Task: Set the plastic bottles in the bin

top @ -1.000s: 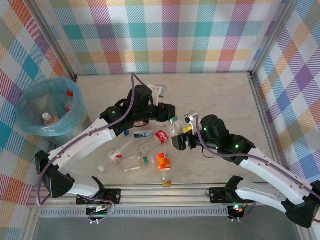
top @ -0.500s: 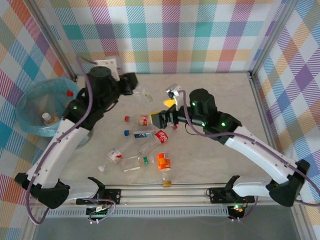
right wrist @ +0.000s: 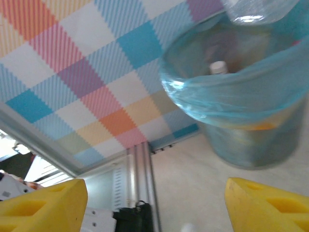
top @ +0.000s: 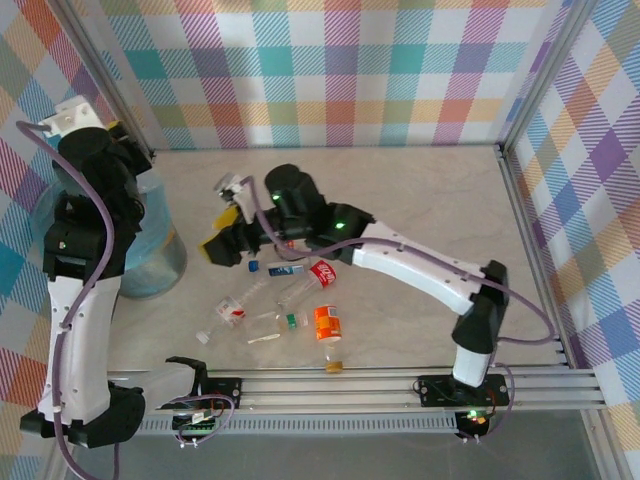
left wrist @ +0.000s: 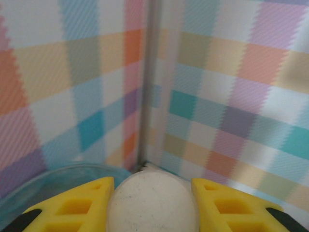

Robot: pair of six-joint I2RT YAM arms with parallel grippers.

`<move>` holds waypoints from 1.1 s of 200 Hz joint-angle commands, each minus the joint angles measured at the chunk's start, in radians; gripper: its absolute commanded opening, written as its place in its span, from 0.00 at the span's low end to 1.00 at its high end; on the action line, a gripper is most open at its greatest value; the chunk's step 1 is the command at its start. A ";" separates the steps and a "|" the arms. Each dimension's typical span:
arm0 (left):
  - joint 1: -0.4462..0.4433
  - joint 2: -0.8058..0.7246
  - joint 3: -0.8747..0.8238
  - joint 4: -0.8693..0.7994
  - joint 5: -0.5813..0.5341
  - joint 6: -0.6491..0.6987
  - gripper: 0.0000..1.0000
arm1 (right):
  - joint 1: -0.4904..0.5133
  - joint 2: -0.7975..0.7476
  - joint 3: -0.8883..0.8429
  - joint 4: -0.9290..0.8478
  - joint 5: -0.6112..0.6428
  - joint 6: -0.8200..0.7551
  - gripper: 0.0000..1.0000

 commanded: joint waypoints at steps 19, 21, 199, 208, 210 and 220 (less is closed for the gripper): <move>0.123 0.027 0.016 -0.044 -0.041 0.075 0.00 | 0.059 0.162 0.220 -0.039 -0.096 0.062 0.74; 0.129 0.029 0.016 -0.047 -0.037 0.076 0.00 | 0.060 0.168 0.229 -0.042 -0.097 0.064 0.74; 0.469 0.156 -0.484 0.009 0.218 -0.010 0.00 | 0.066 0.155 -0.034 -0.068 -0.110 0.151 0.74; 0.477 0.169 -0.482 0.008 0.238 -0.015 0.04 | 0.066 0.156 -0.031 -0.070 -0.112 0.147 0.74; 0.479 0.172 -0.480 0.007 0.243 -0.015 0.05 | 0.066 0.156 -0.032 -0.071 -0.112 0.148 0.74; 0.486 0.184 -0.475 0.003 0.262 -0.020 0.16 | 0.066 0.155 -0.029 -0.076 -0.112 0.144 0.74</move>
